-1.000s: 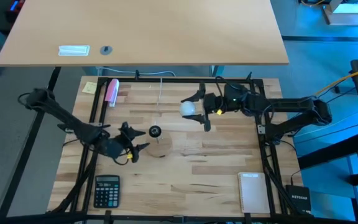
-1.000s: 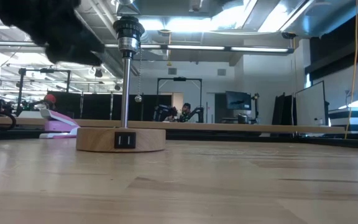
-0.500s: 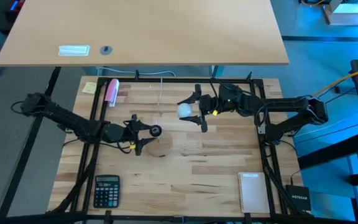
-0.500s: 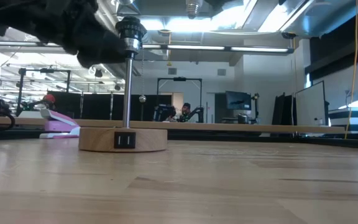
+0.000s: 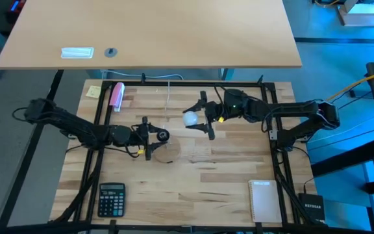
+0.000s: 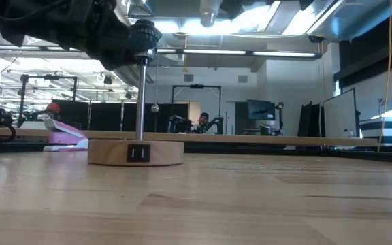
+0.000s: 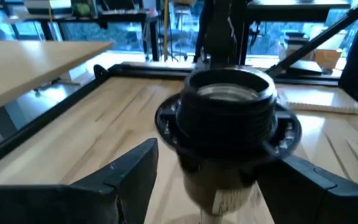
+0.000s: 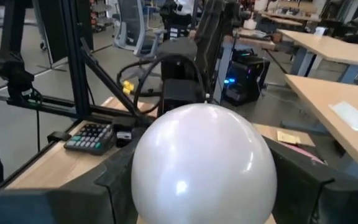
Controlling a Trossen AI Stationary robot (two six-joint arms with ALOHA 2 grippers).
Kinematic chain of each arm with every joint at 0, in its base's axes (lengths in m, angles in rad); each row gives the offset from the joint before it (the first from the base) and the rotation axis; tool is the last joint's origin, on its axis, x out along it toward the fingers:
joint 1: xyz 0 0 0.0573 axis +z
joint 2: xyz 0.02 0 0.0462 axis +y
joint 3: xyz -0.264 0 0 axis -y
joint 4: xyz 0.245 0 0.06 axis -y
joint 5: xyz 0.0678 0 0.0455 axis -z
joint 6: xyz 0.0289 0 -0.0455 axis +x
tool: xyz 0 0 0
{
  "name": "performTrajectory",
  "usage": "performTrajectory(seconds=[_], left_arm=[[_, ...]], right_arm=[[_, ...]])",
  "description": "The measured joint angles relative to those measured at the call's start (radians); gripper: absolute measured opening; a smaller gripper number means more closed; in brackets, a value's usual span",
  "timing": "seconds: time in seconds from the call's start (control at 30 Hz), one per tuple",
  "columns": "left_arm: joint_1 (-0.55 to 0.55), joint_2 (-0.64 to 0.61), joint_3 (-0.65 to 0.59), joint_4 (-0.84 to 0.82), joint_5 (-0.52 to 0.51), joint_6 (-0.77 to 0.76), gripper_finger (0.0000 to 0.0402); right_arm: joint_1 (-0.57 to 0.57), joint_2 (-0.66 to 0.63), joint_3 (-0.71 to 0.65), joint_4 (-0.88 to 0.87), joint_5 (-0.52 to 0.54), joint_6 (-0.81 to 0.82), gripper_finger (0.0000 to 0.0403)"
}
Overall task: Screw lightbulb
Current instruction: Insert the lightbulb into the lamp
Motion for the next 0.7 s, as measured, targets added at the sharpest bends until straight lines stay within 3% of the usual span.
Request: performTrajectory(seconds=[0.1,0.23,0.43,0.53,0.7], left_arm=[[0.006,0.018,0.006,0.003,0.002,-0.008,0.0211],[0.006,0.024,0.013,-0.005,0.001,-0.052,0.0140],[0.008,0.025,0.055,-0.011,0.138,-0.076,0.0138],[0.013,0.025,0.094,-0.042,0.231,-0.091,0.0138],[0.013,0.058,0.131,-0.057,0.287,-0.095,0.0138]], right_arm=[[0.000,-0.002,0.000,0.021,-0.006,0.001,0.0262],[0.001,-0.002,0.000,0.047,-0.024,0.003,0.0262],[0.001,0.005,0.005,0.059,-0.100,0.037,0.0262],[0.001,0.036,0.043,0.053,-0.186,0.074,0.0262],[0.002,0.144,0.152,0.059,-0.322,0.136,0.0262]])
